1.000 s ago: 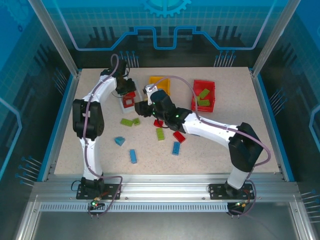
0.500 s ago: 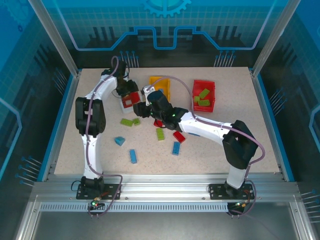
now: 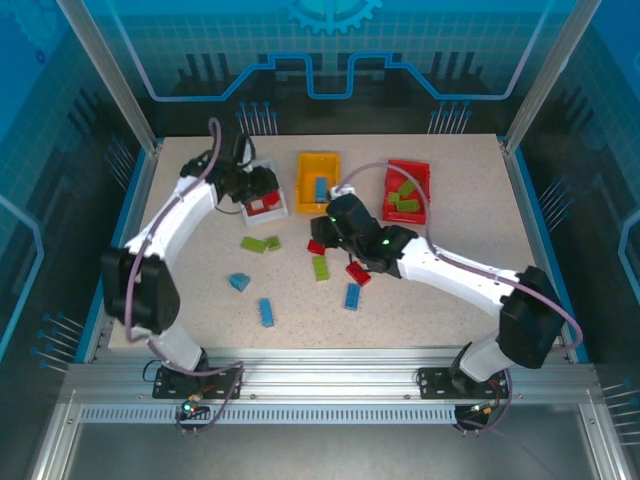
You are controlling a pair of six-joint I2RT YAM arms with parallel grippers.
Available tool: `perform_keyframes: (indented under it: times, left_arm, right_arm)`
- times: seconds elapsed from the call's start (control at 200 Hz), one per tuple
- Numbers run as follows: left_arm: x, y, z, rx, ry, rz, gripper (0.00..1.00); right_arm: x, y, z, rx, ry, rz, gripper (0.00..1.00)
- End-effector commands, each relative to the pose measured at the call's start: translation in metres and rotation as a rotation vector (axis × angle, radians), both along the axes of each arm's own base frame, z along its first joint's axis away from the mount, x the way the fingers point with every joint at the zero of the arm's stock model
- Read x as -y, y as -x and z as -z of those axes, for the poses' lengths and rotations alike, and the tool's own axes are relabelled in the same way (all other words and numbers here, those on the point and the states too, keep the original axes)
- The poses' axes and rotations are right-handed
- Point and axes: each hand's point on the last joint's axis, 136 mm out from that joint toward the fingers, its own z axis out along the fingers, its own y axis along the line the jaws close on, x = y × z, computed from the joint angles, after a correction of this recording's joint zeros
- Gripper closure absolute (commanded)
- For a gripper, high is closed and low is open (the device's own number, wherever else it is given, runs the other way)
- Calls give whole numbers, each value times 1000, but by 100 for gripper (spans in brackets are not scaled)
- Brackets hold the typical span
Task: Sort the legos into containers by color
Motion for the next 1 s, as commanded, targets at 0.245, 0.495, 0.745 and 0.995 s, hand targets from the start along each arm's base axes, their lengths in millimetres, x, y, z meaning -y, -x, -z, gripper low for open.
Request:
perform_keyframes:
  times: [0.245,0.495,0.745,0.995]
  left_arm:
    - [158,151,28,75,184,298,55]
    - [193,191,52,57,176,368,55]
    - [187,189,41,87,141,363,55]
    - [186,189,42,85,133,362,55]
  right_arm:
    - [137,41,108,-482,311,156,35]
    - [146,35,139,-616,276,-2,17]
    - [144,26,159,-700,272,-75,15]
    - [129,26,162,-716,228,-156,18]
